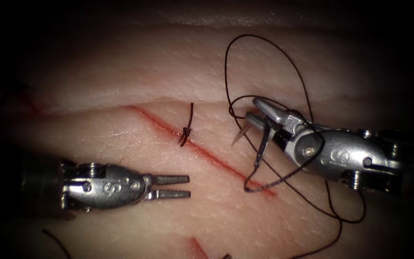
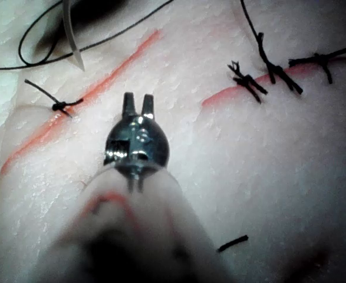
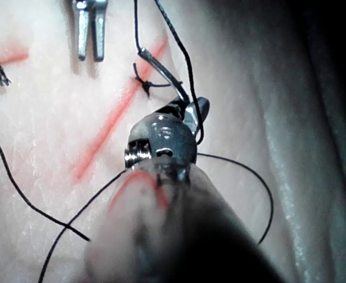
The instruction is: Wound Closure
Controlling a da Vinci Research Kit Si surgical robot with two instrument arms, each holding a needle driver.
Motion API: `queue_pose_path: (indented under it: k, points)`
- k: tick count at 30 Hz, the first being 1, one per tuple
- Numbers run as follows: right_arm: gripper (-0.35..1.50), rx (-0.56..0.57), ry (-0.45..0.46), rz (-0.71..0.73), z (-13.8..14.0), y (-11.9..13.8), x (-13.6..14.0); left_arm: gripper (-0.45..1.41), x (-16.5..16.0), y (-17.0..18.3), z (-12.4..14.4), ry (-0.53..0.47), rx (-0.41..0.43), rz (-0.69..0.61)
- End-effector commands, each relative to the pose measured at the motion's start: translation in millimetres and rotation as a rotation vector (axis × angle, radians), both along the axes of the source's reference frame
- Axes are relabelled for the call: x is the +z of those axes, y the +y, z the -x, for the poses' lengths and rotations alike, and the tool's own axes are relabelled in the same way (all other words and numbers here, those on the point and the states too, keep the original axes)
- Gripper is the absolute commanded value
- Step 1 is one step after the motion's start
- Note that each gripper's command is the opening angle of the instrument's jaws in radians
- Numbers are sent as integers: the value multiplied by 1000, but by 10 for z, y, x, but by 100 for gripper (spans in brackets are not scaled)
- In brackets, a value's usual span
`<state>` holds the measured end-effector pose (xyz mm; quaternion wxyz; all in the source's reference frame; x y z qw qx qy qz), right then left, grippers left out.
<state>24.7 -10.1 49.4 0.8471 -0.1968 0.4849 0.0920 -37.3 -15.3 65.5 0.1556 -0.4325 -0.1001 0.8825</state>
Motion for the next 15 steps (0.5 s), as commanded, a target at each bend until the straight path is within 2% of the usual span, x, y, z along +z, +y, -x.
queue_pose_path:
  k: [1,9,15]
  points:
    - [-35,-1,1,5,-11,4,5,10,5,0,6,-2,1,1]
    - [-35,-3,0,15,-16,-5,10,10,7,1,8,0,-2,2]
    - [-35,-8,0,12,-14,-6,0,10,11,3,10,4,-2,3]
